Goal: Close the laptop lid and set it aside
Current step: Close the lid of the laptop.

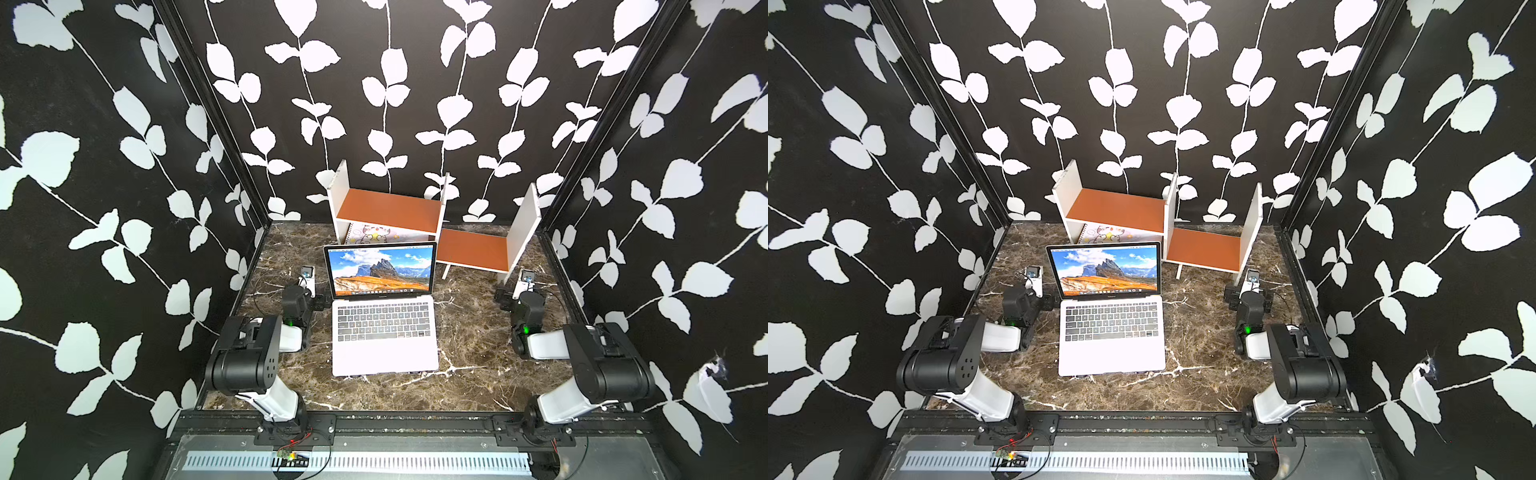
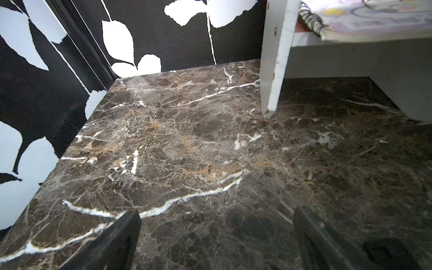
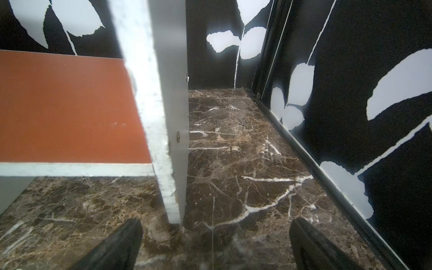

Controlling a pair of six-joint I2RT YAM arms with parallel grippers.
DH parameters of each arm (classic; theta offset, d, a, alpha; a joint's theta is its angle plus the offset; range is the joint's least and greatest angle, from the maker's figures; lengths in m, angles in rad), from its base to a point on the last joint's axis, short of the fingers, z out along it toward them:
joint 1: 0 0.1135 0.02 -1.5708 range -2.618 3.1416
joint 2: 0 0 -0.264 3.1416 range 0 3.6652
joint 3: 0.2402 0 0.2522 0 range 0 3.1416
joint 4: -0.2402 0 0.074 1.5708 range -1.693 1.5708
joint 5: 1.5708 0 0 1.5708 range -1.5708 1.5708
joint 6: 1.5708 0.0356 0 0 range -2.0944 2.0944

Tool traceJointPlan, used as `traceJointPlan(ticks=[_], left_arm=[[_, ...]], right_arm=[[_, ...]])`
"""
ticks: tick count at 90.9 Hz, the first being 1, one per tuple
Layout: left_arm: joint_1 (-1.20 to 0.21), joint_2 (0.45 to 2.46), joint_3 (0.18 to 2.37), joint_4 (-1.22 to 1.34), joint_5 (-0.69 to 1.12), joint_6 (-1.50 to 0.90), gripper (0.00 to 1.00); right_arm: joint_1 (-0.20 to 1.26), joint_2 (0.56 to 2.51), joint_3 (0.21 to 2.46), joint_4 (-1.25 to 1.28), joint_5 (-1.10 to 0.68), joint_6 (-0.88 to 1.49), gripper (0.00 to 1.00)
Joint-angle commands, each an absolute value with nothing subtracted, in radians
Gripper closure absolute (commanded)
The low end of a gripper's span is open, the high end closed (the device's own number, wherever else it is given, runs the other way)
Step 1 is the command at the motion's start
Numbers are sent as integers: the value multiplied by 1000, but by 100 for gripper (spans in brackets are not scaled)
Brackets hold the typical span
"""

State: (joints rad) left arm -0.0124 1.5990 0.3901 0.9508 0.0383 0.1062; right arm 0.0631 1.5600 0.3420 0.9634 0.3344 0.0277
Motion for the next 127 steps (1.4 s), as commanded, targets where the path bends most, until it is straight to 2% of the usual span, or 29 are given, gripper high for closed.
traceJointPlan(ticks=[1,51,64,72,83,94,110,127], left_arm=[[-13,1576,397,949,51,117,1],[-14,1575,394,950,46,116,1],[-14,1496,345,975,-8,98,1],[-14,1370,330,893,-76,73,1],[-14,1196,354,647,-104,64,1],[-14,1039,409,389,-169,4,1],[-13,841,494,65,-185,-206,1],[-13,650,462,-46,-113,-586,1]], right_arm=[[61,1551,354,987,342,35,0],[60,1544,357,971,332,39,0],[60,1447,348,914,256,8,0],[60,1332,322,867,281,19,0],[60,1169,332,695,320,83,0],[60,1016,436,324,337,162,0],[60,830,496,21,156,324,0],[61,639,446,57,-215,577,1]])
